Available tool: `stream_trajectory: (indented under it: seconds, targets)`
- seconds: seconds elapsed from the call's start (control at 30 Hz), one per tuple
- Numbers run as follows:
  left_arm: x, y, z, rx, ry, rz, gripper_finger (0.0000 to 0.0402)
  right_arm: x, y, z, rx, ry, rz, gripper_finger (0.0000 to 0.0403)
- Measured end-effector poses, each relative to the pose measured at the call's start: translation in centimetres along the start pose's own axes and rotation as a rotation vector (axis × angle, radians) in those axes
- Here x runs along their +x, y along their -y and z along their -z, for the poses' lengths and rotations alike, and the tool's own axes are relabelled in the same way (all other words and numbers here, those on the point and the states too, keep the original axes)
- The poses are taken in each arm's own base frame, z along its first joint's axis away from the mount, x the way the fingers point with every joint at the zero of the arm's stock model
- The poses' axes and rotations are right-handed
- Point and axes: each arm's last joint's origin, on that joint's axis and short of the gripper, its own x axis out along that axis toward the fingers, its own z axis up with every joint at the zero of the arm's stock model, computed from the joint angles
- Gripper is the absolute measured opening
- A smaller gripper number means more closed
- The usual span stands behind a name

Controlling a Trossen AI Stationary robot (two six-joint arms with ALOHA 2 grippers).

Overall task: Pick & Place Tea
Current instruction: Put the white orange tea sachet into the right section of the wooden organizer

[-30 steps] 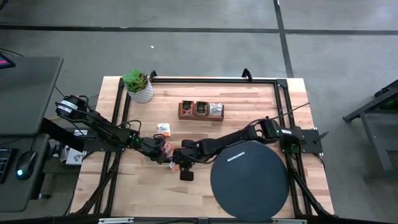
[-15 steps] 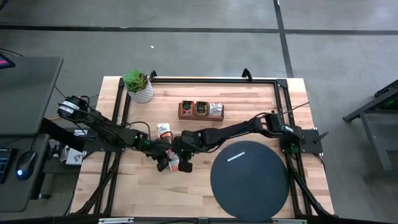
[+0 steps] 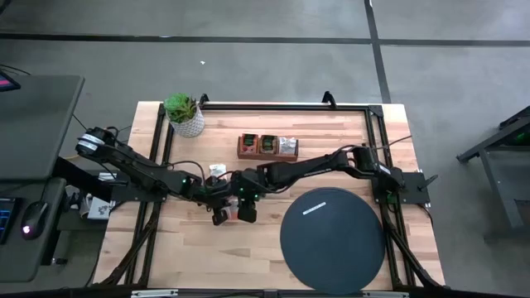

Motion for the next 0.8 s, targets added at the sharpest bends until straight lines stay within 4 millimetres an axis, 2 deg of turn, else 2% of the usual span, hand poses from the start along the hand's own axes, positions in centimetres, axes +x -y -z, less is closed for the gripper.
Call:
stream_trajectory:
  seconds: [0.17,0.37,0.63,0.8]
  targets:
    - [-1.0,0.1,-0.8,0.059,0.032,-0.077,0.0000,-0.1,1.1,0.1,0.020,-0.031,0.043,0.0188]
    - [-2.8,0.3,-1.9,0.123,0.093,-0.148,0.0000,-0.8,2.3,0.1,0.018,-0.068,0.058,0.0195]
    - [-4.5,0.4,-2.7,0.159,0.140,-0.134,0.0000,-4.6,3.8,-1.5,-0.020,0.016,0.188,0.0195]
    - [-5.2,0.4,-2.8,0.174,0.171,-0.146,0.0000,-7.0,4.5,-2.4,-0.038,0.066,0.161,0.0195]
